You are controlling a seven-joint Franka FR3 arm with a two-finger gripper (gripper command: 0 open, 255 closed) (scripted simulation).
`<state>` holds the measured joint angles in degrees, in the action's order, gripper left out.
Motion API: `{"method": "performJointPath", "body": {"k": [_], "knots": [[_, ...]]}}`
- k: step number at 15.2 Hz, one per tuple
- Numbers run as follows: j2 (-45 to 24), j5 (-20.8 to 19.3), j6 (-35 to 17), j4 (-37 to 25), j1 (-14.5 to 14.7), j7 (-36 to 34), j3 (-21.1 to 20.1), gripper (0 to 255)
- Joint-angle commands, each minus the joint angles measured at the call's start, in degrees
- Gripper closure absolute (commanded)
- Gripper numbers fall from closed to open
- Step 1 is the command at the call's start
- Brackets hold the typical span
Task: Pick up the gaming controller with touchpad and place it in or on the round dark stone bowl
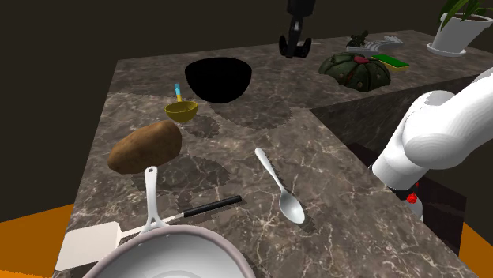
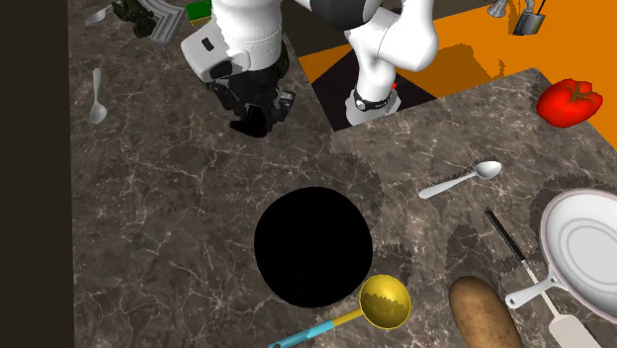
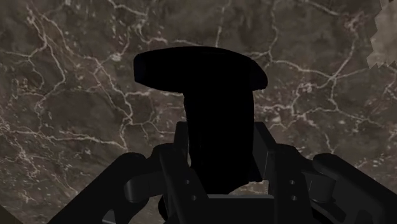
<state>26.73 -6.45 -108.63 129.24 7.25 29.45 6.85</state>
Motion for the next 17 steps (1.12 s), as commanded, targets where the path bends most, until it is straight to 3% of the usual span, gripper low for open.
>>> {"method": "performJointPath", "body": {"k": [1, 10, 17], "knots": [[-0.08, 0.09, 1.65, -1.72, 0.04, 0.1, -0.07, 255], [-0.72, 0.42, 8.4, -9.11, 0.18, 0.53, -0.34, 255], [-7.79, 2.29, 7.79, -14.91, 3.29, -8.03, -6.45, 255]]}}
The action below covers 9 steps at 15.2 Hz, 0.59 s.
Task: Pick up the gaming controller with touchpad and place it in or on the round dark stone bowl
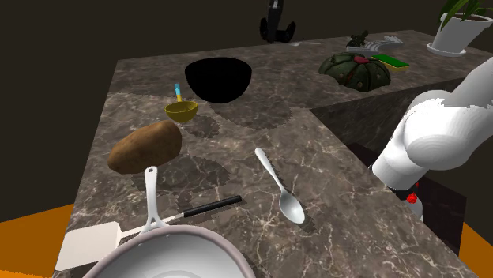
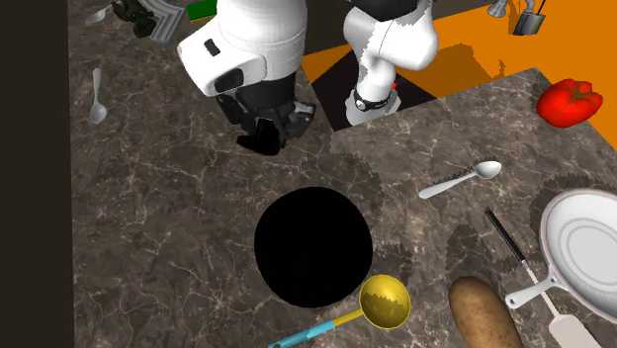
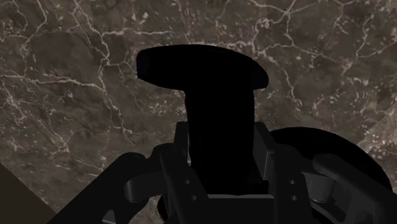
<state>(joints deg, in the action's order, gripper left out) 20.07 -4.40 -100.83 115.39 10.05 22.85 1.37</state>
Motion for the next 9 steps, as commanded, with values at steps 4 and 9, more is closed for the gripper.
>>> {"method": "performJointPath", "body": {"k": [4, 9], "knots": [[-6.21, 0.6, 0.06, -5.87, 2.17, -6.19, -4.16, 255], [-13.57, 0.16, 0.84, -13.57, 4.35, -12.05, -7.78, 255]]}}
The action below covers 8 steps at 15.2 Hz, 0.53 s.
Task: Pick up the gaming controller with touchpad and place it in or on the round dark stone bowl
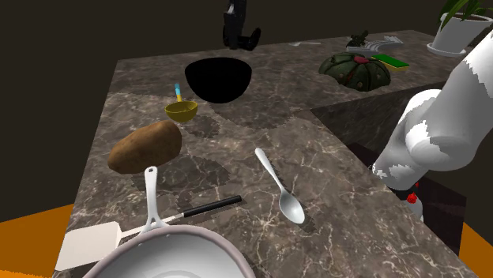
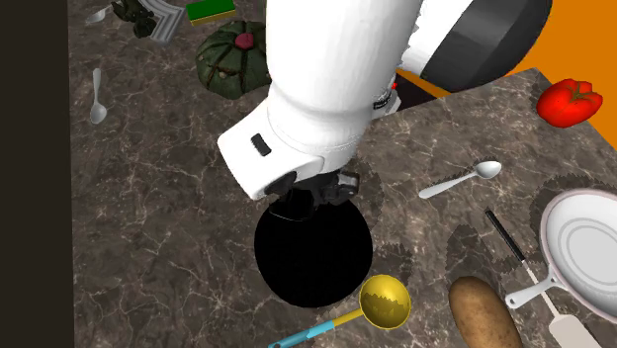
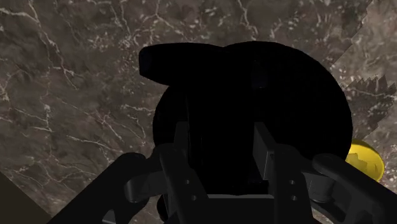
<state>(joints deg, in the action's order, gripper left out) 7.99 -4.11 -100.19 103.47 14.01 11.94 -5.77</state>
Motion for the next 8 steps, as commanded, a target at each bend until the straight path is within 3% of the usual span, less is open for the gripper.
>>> {"method": "performJointPath", "body": {"k": [1, 5, 8], "knots": [[-3.11, -0.34, 0.48, -3.43, 0.86, -2.29, -1.3, 255], [-8.75, -1.34, 1.72, -9.93, 2.56, -5.98, -3.27, 255], [-8.4, -1.32, -0.68, -7.18, 2.53, -6.14, -3.23, 255]]}}
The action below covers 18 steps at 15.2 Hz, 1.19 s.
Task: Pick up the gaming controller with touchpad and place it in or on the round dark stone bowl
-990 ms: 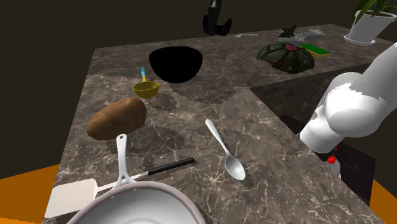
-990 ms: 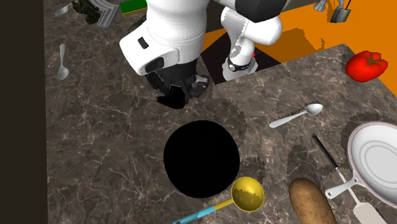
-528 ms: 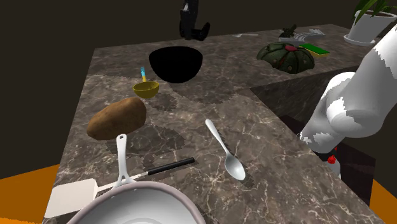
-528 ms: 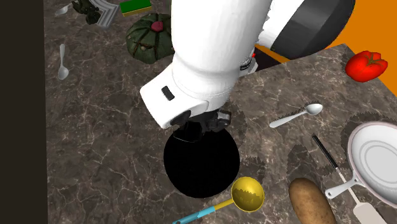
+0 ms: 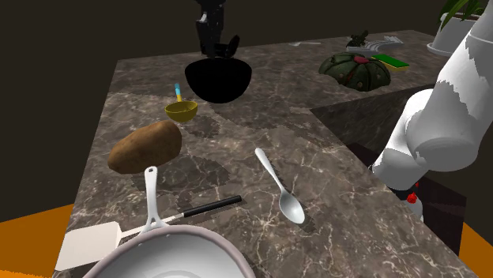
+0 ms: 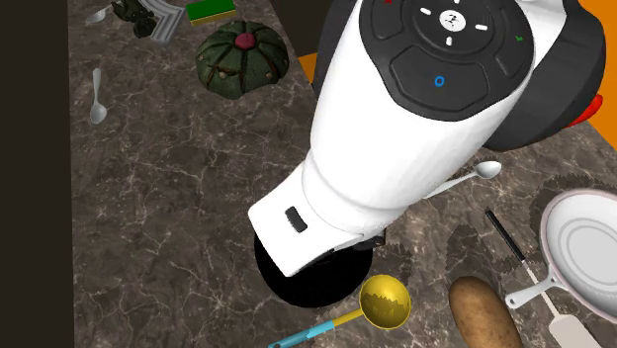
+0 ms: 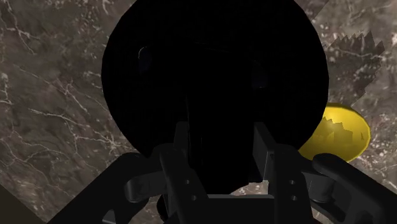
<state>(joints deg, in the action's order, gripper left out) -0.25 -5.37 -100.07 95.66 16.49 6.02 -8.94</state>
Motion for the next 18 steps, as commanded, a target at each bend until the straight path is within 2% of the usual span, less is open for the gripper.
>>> {"method": "performJointPath", "body": {"k": [1, 8, 16, 17, 18], "knots": [[-0.07, -0.06, -1.59, 1.5, 0.05, -0.27, -0.05, 255], [0.15, -0.16, -7.59, 7.73, -0.01, -0.74, 0.01, 255], [0.15, -0.16, -7.59, 7.73, -0.02, -0.74, 0.0, 255], [0.23, -0.15, -7.59, 7.81, -0.03, -0.72, 0.01, 0], [0.22, -0.14, -7.64, 7.84, -0.08, -0.61, 0.06, 0]]}}
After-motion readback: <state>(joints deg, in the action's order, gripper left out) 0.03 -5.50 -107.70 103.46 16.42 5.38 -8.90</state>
